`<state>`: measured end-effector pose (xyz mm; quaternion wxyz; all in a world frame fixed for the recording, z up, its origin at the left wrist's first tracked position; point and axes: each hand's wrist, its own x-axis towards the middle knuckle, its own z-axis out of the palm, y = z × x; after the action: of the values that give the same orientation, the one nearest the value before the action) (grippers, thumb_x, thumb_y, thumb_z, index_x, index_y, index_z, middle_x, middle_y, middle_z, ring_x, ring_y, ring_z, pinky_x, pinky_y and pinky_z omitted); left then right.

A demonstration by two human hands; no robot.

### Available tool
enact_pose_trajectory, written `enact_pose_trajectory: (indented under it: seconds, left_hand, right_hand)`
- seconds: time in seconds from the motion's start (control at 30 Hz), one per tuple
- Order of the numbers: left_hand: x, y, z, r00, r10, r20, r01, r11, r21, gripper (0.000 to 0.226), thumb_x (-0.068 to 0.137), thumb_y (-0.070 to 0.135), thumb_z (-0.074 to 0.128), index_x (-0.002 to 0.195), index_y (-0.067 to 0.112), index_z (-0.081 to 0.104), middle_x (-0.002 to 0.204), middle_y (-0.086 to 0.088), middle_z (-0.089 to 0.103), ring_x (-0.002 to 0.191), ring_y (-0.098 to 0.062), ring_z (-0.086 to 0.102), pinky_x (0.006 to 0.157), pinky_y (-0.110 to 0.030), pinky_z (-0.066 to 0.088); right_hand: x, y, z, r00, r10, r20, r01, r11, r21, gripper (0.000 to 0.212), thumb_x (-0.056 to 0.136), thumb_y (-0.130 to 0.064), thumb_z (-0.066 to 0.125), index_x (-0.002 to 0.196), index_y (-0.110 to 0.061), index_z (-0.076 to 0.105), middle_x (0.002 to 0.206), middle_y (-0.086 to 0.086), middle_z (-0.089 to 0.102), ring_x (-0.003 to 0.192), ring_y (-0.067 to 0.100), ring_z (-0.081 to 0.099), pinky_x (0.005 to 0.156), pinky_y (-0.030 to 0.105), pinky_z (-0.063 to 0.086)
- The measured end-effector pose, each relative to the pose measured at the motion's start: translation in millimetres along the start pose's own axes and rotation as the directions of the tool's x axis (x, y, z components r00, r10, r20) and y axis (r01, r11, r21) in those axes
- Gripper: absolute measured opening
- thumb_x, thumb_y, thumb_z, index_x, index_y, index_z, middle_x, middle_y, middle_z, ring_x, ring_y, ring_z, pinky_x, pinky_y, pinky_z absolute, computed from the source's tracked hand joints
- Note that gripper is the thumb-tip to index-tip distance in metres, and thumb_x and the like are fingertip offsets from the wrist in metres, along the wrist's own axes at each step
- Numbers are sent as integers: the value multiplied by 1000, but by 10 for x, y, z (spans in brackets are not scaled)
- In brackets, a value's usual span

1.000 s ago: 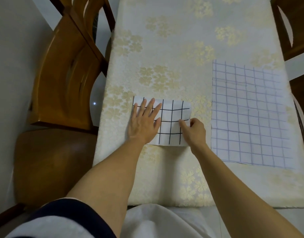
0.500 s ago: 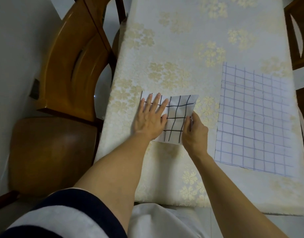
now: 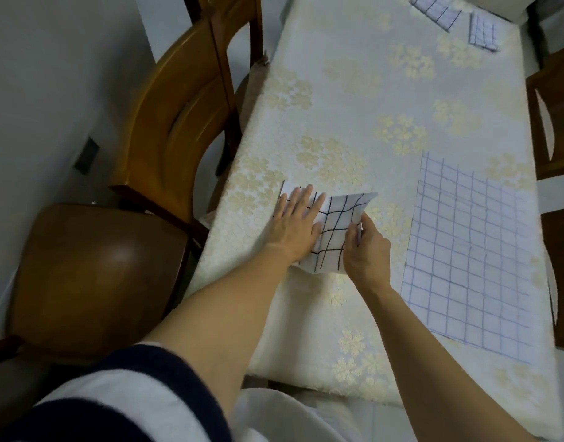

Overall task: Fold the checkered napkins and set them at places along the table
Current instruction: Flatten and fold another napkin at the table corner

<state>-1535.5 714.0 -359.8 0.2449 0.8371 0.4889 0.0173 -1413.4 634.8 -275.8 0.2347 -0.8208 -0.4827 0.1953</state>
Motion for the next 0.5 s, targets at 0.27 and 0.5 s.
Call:
enact_pose_trajectory:
  seconds: [0.27, 0.5]
  left_hand:
    - [-197, -344, -711, 989, -135, -67, 81, 849, -522, 41, 109, 29, 36, 143, 16, 55, 146, -2, 55, 133, -21, 51, 109, -28, 38]
    - [-36, -181, -800, 950, -234, 206, 298, 488, -820, 50, 98, 60, 51, 124, 19, 64, 113, 3, 69, 95, -15, 70, 85, -38, 61]
  right_hand:
    - [42, -230, 86, 986, -99, 132, 120, 980, -161, 48, 105, -29, 41, 153, -23, 36, 79, 6, 68, 65, 23, 63, 57, 36, 52]
    - [-46, -441, 424, 952, -178, 248, 234, 947, -218, 54, 105, -25, 41, 156, -14, 26, 88, 6, 69, 71, 25, 62, 56, 30, 41]
